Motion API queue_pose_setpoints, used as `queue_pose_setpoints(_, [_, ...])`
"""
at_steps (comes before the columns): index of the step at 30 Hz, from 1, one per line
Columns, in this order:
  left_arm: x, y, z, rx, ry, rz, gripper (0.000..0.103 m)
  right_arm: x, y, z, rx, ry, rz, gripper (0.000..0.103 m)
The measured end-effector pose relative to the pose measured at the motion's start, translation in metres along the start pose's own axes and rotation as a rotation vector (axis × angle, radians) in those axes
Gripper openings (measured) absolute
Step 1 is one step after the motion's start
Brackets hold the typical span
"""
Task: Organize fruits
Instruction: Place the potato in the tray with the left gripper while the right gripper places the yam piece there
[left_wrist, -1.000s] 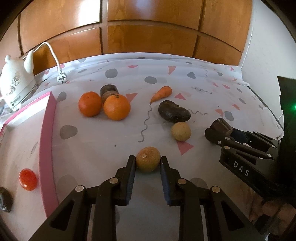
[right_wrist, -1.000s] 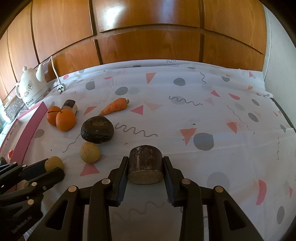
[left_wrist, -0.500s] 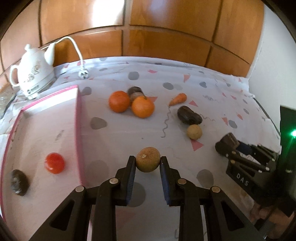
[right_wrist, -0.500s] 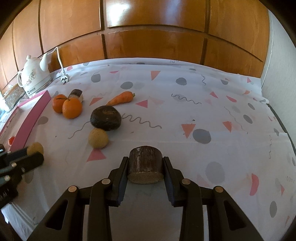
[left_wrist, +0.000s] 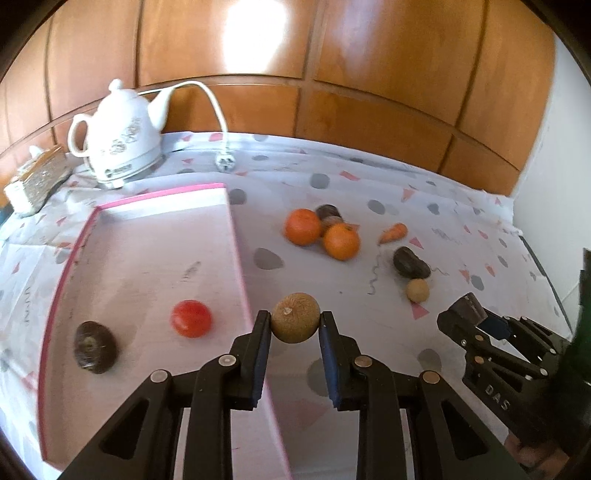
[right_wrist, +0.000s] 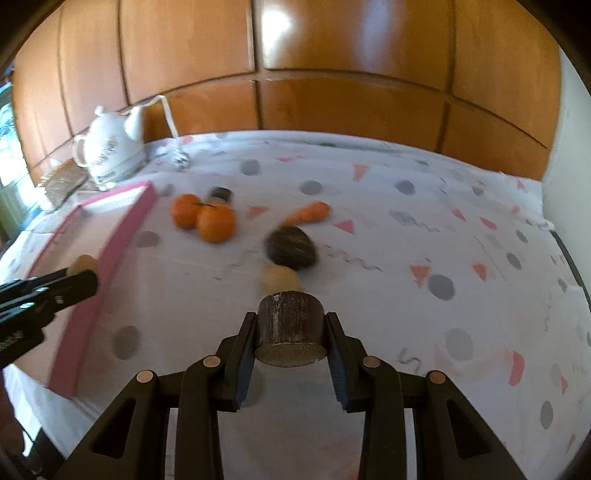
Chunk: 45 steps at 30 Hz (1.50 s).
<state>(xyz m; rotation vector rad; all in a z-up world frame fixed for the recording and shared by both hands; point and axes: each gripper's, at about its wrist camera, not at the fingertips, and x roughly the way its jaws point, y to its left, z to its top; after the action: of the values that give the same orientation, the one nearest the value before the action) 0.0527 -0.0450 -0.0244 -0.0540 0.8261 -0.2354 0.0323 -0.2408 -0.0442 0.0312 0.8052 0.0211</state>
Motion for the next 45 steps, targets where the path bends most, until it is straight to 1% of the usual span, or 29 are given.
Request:
queue_pose_setpoints(7, [-0.014, 0.03, -0.001, -0.068, -0.023, 0.04, 0.027, -0.01, 0.042, 0.015, -0.075, -0.019, 0.125, 0.036])
queue_pose_setpoints(13, [-0.025, 0.055, 0.001, -0.123, -0.048, 0.074, 0.027, -0.015, 0.077, 0.022, -0.133, -0.023, 0.213, 0.036])
queue_pose_setpoints(19, [-0.031, 0.079, 0.0, -0.169, -0.054, 0.108, 0.027, -0.016, 0.109, 0.025, -0.192, -0.008, 0.293, 0.036])
queue_pose_setpoints(28, [-0.031, 0.132, 0.001, -0.272, -0.041, 0.166, 0.027, -0.011, 0.147, 0.024, -0.274, 0.047, 0.402, 0.036])
queue_pose_setpoints(34, [-0.029, 0.157, 0.012, -0.304, -0.044, 0.186, 0.027, -0.001, 0.173, 0.028, -0.302, 0.081, 0.44, 0.036])
queue_pose_setpoints(36, [-0.027, 0.16, 0.016, -0.297, -0.042, 0.188, 0.032, 0.003, 0.179, 0.03, -0.3, 0.097, 0.455, 0.036])
queue_pose_setpoints(37, [-0.027, 0.162, 0.018, -0.3, -0.044, 0.192, 0.037, 0.005, 0.183, 0.031, -0.303, 0.104, 0.468, 0.036])
queue_pose_setpoints(38, [-0.028, 0.163, 0.018, -0.308, -0.049, 0.196, 0.04, 0.006, 0.185, 0.032, -0.303, 0.105, 0.469, 0.036])
queue_pose_setpoints(45, [-0.03, 0.164, 0.011, -0.337, -0.038, 0.215, 0.04, 0.007, 0.2, 0.03, -0.301, 0.103, 0.485, 0.037])
